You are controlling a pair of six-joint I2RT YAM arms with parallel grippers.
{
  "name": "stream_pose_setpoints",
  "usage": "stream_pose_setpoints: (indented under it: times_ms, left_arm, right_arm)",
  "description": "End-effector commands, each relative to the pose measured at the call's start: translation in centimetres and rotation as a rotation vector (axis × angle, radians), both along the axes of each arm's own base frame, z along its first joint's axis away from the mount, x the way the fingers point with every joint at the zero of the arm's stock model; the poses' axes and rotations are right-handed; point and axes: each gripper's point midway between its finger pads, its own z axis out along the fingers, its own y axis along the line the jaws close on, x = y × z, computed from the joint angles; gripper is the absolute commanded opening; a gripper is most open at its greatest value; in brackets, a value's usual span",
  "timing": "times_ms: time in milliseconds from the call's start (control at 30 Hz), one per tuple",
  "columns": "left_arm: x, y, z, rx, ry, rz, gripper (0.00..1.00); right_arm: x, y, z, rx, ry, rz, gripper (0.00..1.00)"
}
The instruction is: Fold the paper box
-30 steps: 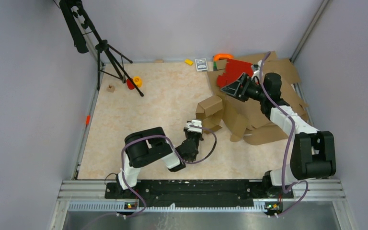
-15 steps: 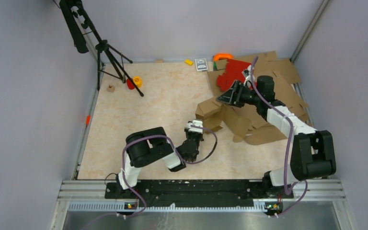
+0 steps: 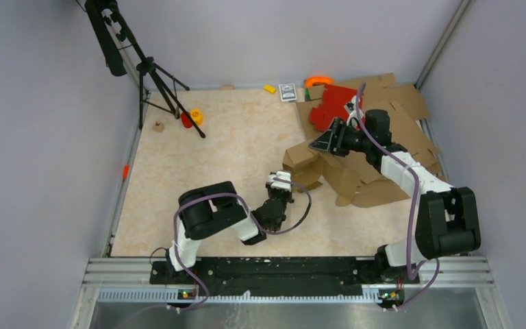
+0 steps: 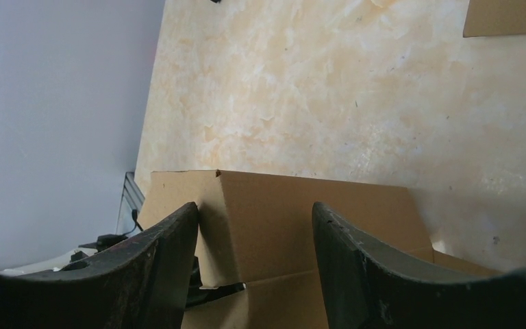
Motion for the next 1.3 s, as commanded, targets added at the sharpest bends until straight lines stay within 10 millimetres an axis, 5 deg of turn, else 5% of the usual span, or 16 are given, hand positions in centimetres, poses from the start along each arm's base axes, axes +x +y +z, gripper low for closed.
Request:
stream_pose_setpoints:
  times_ms: [0, 633, 933, 1100, 1267]
  left_arm:
    - [-0.2, -1.3, 3.2, -0.151, -0.009, -0.062, 0.09]
    - [1.9, -1.9, 4.6, -0.320, 0.149, -0.037, 0.00]
    - [0.1, -1.5, 4.0, -0.232, 0.155, -0.146, 0.23]
    - [-1.3, -0.7, 2.2, -0.160, 0.252, -0.205, 0.45]
    - [-2.0, -0.3, 0.7, -0.116, 0.334, -0.228, 0.56]
  right_arm:
    - [0.3, 0.5, 2.9, 0.002, -0.059, -0.001, 0.61]
    - [-1.6, 0.3, 0.5, -0.014, 0.055, -0.075, 0.60]
    - [-0.7, -0.5, 0.1, -0.026, 0.053, -0.159, 0.59]
    - [-0.5, -0.9, 0.1, -0.043, 0.036, -0.185, 0.57]
    - [-0.5, -0.9, 0.1, -0.045, 0.029, -0.181, 0.56]
